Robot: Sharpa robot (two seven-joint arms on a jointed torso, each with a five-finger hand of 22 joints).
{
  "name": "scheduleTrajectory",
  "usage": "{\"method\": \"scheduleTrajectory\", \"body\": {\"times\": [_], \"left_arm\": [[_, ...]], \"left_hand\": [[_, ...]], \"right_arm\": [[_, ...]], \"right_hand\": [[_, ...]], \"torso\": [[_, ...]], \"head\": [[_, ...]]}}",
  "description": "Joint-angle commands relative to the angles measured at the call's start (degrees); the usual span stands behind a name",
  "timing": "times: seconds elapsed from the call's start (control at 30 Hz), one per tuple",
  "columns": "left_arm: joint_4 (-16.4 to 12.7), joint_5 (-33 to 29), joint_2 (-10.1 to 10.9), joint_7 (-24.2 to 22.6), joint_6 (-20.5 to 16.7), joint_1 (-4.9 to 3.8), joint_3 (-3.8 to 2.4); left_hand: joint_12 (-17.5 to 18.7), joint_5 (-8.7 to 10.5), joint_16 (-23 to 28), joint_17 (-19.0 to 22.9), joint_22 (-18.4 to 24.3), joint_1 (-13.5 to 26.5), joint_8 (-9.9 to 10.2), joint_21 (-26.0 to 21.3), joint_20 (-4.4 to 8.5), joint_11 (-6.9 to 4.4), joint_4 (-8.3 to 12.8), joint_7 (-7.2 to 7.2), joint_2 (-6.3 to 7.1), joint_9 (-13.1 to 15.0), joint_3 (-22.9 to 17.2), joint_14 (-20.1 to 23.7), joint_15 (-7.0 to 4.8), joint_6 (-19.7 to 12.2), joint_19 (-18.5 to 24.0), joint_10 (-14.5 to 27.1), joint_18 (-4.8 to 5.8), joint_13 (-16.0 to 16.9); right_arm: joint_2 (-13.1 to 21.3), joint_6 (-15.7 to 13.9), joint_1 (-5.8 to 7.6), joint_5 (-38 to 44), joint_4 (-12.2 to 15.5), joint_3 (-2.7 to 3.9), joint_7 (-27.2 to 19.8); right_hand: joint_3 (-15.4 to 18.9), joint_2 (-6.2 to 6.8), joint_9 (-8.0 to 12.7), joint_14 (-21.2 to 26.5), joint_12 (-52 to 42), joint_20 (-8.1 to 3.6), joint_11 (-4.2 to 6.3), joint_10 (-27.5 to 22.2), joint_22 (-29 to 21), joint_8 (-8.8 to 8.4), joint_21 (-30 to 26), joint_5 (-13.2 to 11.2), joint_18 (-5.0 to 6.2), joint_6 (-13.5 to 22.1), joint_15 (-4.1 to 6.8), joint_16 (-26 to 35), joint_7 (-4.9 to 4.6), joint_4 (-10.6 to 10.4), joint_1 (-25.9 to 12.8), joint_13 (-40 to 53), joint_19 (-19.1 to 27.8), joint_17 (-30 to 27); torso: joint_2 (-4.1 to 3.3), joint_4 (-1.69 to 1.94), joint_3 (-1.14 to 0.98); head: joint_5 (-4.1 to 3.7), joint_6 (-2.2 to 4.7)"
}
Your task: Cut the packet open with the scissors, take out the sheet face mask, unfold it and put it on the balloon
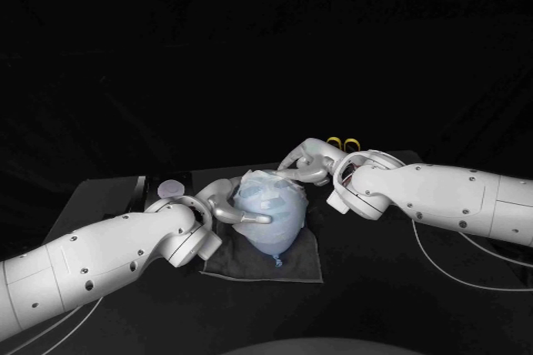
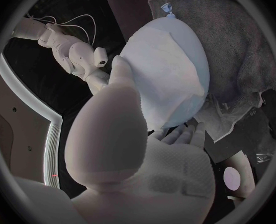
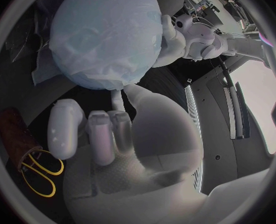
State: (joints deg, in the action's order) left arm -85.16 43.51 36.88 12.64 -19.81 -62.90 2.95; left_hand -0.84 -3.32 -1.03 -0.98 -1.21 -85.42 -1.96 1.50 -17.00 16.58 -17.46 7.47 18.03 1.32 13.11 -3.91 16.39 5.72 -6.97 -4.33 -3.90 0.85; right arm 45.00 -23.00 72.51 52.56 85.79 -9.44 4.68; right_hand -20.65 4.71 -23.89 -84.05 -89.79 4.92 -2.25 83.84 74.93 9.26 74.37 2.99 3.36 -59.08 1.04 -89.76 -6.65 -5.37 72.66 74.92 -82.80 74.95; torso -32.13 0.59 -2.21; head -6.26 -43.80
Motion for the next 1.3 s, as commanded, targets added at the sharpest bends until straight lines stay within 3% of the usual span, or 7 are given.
{"method": "scheduleTrajectory", "body": {"times": [0.03,0.3,0.43,0.8,1.0,1.3], "left_arm": [[-0.04,0.12,-0.08,-0.07,0.71,-0.05,-0.02],[-0.11,0.10,-0.04,-0.06,0.69,-0.05,-0.02],[-0.18,0.09,-0.04,-0.06,0.80,-0.05,-0.02],[-0.41,0.08,0.10,0.00,0.97,-0.07,-0.01],[-0.48,0.08,0.15,0.01,0.99,-0.07,-0.01],[-0.44,0.08,0.09,-0.04,0.95,-0.07,0.00]], "left_hand": [[0.11,0.20,0.27,0.08,0.07,-0.49,0.09,-0.37,-0.10,0.15,0.08,9.95,0.05,0.07,0.01,0.41,0.16,-0.11,0.48,0.38,0.63,-0.09],[0.11,0.20,0.27,0.08,0.07,-0.49,0.09,-0.37,-0.10,0.15,0.08,9.95,0.05,0.07,0.01,0.41,0.16,-0.11,0.48,0.38,0.63,-0.09],[0.11,0.19,0.27,0.08,0.06,-0.53,0.09,-0.36,-0.09,0.15,0.08,9.95,0.05,0.07,0.01,0.41,0.16,-0.13,0.47,0.39,0.62,-0.09],[0.11,0.19,0.26,0.08,0.07,-0.58,0.09,-0.36,-0.09,0.15,0.09,9.95,0.04,0.07,0.00,0.42,0.17,-0.12,0.49,0.41,0.62,-0.09],[0.11,0.17,0.27,0.08,0.06,-0.67,0.10,-0.36,-0.09,0.14,0.09,9.95,0.04,0.07,0.00,0.43,0.17,-0.15,0.47,0.42,0.61,-0.09],[0.11,0.17,0.27,0.08,0.06,-0.67,0.10,-0.36,-0.09,0.14,0.09,9.95,0.04,0.07,0.00,0.43,0.17,-0.15,0.47,0.42,0.61,-0.09]], "right_arm": [[0.01,1.02,-0.20,3.47,0.40,-0.07,-1.50],[-0.12,-0.83,-0.42,8.79,0.54,-0.07,-2.25],[-0.54,-2.72,-0.45,10.24,-0.21,-0.06,-1.95],[-1.00,-7.02,-0.47,10.44,-1.27,-0.05,-1.82],[-1.13,-8.17,-0.48,9.74,-1.07,-0.04,-2.12],[-1.46,-9.32,-0.48,10.81,-1.48,-0.03,-1.91]], "right_hand": [[-0.28,-0.43,-0.14,-5.95,-0.21,-0.37,0.26,6.16,6.39,0.47,0.22,-0.21,0.09,-0.87,0.62,-0.24,0.19,0.52,0.90,15.08,-0.04,15.05],[-2.61,-3.24,-1.07,-5.95,-0.21,-1.45,1.93,6.16,6.68,2.44,0.49,-0.19,0.03,-4.38,1.96,-0.24,2.11,2.98,3.98,15.08,-0.21,15.05],[-3.43,-4.16,-1.40,-5.95,-0.21,-1.75,2.09,6.16,6.86,2.91,0.74,-0.19,-0.04,-4.71,2.18,-0.24,2.24,3.36,4.05,15.08,-0.35,15.05],[-4.29,-4.47,-2.03,-5.95,-0.21,-2.06,2.42,6.16,7.16,3.92,1.15,-0.19,-0.15,-5.51,2.48,-0.24,2.61,3.95,3.59,15.08,-0.59,15.05],[-4.69,-4.48,-2.40,-5.95,-0.21,-2.21,2.59,6.16,7.17,4.41,1.09,-0.19,-0.14,-5.79,2.62,-0.24,2.79,4.27,3.27,15.08,-0.59,15.05],[-4.93,-4.42,-2.68,-5.95,-0.21,-2.30,2.68,6.16,7.25,4.71,1.19,-0.19,-0.16,-5.87,2.70,-0.24,2.89,4.50,3.03,15.08,-0.65,15.05]], "torso": [[-0.02,0.01,0.03],[-0.01,0.08,0.03],[-0.02,0.08,0.03],[-0.07,0.05,-0.02],[-0.02,0.07,-0.08],[0.09,0.05,0.00]], "head": [[-0.07,-0.09],[-0.05,-0.20],[0.00,-0.20],[0.13,-0.18],[0.30,-0.31],[0.40,-0.25]]}}
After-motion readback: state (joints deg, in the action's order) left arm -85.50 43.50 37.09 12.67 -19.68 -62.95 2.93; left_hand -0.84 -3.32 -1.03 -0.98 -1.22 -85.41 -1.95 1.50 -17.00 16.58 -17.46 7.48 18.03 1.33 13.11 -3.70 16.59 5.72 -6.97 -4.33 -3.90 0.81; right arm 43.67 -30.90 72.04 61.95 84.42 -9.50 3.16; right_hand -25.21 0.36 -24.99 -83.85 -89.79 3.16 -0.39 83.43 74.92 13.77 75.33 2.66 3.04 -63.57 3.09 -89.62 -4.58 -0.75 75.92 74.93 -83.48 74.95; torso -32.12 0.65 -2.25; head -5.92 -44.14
